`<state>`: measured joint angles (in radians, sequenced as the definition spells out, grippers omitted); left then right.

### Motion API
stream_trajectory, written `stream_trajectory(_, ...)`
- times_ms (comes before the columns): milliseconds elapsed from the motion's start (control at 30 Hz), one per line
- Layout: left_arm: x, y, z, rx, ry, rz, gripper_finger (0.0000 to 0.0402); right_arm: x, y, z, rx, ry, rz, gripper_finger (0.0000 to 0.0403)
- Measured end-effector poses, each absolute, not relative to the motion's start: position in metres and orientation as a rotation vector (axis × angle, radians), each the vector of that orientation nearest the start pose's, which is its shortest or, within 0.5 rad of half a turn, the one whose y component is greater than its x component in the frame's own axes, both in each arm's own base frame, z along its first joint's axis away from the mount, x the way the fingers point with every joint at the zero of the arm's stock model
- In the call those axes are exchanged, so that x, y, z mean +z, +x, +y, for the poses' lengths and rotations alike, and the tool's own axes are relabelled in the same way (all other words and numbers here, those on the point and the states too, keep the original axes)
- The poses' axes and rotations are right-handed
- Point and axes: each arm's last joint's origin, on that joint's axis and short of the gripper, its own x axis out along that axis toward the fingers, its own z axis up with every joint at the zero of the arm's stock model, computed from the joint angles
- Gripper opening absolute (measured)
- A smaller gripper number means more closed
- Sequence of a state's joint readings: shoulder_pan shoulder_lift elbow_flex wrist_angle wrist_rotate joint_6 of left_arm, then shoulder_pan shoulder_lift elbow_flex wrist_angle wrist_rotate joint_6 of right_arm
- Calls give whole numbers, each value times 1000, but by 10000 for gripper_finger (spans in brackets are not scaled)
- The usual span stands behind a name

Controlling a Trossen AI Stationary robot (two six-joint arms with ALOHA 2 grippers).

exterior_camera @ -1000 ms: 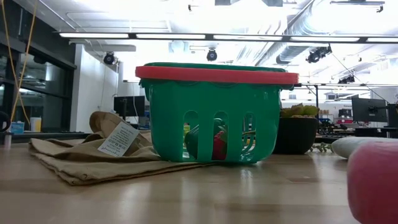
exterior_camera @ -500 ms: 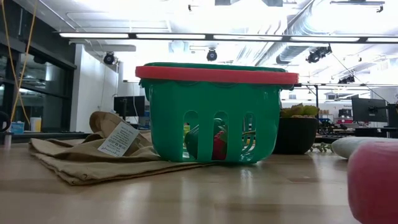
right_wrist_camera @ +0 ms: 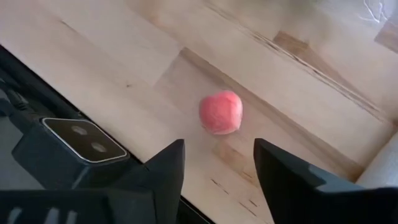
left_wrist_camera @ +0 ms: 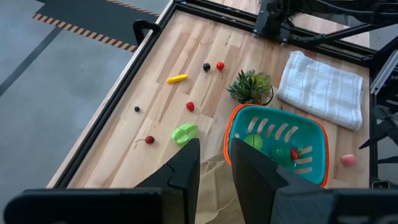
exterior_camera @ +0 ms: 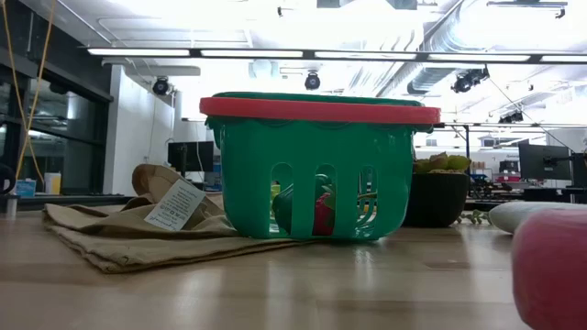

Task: Pick and placing Produce into tupperware
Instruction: Put the pink peach into the green basket

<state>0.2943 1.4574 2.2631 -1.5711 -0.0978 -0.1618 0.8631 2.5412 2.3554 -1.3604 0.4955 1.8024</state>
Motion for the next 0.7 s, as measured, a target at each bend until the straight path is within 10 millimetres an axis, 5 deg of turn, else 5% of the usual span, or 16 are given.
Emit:
stream_trajectory(267,517,177,57,434,-227,735,81,173,336,361,-735,596,953,237)
stream_trajectory(700,517,177,57,435,-228,735,81,160,347,350,-724,560,993,222)
